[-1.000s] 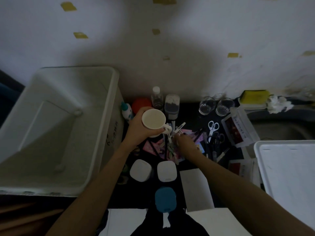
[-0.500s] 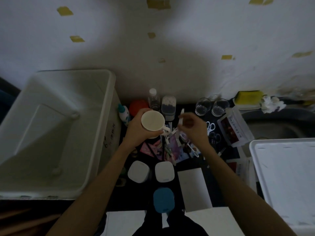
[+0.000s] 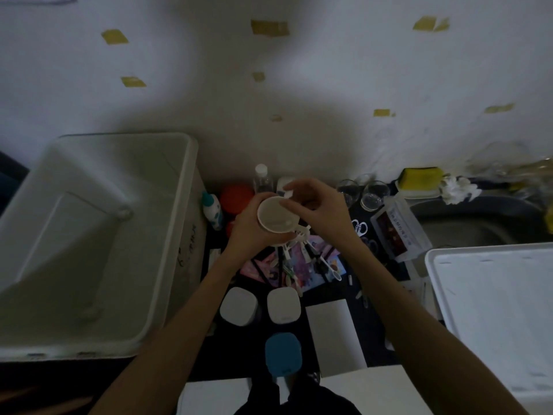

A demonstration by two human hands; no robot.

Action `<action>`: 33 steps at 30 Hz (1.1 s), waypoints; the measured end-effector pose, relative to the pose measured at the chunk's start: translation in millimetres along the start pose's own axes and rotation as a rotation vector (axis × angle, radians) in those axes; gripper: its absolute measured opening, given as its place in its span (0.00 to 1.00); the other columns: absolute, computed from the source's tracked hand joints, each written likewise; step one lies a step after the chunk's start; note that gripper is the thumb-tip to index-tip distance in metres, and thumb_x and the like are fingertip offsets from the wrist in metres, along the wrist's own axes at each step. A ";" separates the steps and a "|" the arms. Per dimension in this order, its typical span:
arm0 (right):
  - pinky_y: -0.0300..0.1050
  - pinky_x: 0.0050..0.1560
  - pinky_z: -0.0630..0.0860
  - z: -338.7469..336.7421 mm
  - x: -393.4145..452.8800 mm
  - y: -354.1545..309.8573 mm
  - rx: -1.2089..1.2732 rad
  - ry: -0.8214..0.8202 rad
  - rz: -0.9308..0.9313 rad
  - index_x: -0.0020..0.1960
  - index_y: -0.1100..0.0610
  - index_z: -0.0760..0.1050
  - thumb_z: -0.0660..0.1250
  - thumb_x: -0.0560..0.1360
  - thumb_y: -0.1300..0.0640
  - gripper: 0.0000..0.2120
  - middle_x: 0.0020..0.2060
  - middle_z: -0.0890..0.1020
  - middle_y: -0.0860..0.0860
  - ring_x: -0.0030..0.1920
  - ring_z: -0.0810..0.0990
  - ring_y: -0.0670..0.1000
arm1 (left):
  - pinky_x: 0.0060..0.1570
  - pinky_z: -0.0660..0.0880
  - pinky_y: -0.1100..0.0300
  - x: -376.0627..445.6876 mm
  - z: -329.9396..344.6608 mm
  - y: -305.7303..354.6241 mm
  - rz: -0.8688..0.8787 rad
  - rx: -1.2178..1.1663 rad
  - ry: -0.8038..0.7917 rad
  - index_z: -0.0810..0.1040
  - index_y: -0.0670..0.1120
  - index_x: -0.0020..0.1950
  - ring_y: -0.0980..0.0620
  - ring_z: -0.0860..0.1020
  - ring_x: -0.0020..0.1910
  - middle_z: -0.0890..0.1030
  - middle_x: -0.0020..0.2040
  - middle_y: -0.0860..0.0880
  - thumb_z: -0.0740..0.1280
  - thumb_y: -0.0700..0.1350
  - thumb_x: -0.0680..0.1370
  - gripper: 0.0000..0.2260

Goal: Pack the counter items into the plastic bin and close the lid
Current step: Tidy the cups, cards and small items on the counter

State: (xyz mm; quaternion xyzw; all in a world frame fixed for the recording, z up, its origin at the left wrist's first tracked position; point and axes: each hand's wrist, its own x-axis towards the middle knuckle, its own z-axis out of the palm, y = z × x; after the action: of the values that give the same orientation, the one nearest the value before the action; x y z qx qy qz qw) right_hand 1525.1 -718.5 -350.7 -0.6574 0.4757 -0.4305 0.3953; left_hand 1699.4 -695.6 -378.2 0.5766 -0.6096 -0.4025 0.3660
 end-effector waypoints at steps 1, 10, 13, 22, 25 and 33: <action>0.43 0.50 0.80 -1.1 0.2 -1.4 -0.004 0.022 0.028 0.55 0.55 0.80 0.74 0.74 0.51 0.12 0.44 0.84 0.48 0.47 0.83 0.44 | 0.56 0.78 0.55 -0.4 -0.2 0.2 0.002 0.005 0.003 0.71 0.57 0.65 0.61 0.77 0.58 0.78 0.60 0.59 0.82 0.52 0.63 0.34; 0.36 0.49 0.80 0.8 -0.6 -2.7 -0.044 -0.051 0.079 0.58 0.55 0.77 0.74 0.73 0.54 0.15 0.42 0.85 0.49 0.44 0.84 0.41 | 0.55 0.79 0.54 -1.9 0.0 5.4 0.022 -0.015 0.002 0.71 0.55 0.66 0.61 0.78 0.57 0.79 0.59 0.59 0.82 0.52 0.64 0.34; 0.32 0.44 0.78 1.0 0.6 -1.9 -0.204 -0.141 0.037 0.59 0.52 0.78 0.73 0.74 0.51 0.14 0.43 0.86 0.46 0.40 0.82 0.39 | 0.55 0.79 0.54 0.5 -0.2 6.4 0.022 -0.038 0.001 0.72 0.56 0.64 0.61 0.78 0.57 0.79 0.58 0.58 0.82 0.50 0.63 0.33; 0.46 0.48 0.81 -12.9 4.7 90.7 -0.393 -0.008 0.318 0.51 0.58 0.81 0.69 0.76 0.56 0.06 0.42 0.85 0.52 0.43 0.84 0.48 | 0.52 0.75 0.68 -0.2 -15.7 -7.0 0.048 0.018 0.099 0.73 0.51 0.62 0.64 0.76 0.57 0.78 0.57 0.60 0.83 0.48 0.62 0.32; 0.46 0.48 0.79 7.2 -13.0 137.0 -0.644 -0.337 0.467 0.49 0.60 0.82 0.70 0.74 0.58 0.07 0.44 0.85 0.56 0.46 0.83 0.55 | 0.53 0.76 0.67 -2.2 -21.1 -12.1 0.033 0.016 0.109 0.73 0.50 0.62 0.62 0.76 0.57 0.78 0.58 0.58 0.83 0.46 0.62 0.32; 0.48 0.48 0.77 54.6 -30.4 179.4 -0.833 -0.344 0.470 0.57 0.62 0.76 0.61 0.78 0.63 0.10 0.50 0.82 0.57 0.50 0.82 0.56 | 0.54 0.76 0.66 -4.3 -30.3 -25.2 0.008 0.058 0.127 0.74 0.49 0.62 0.59 0.77 0.57 0.78 0.57 0.55 0.83 0.47 0.62 0.32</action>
State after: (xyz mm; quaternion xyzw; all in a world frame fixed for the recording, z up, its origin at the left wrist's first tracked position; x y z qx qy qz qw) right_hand 1520.0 -725.2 -540.5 -0.6959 0.6700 0.0108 0.2583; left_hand 1737.5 -693.7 -388.8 0.6088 -0.5990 -0.3459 0.3886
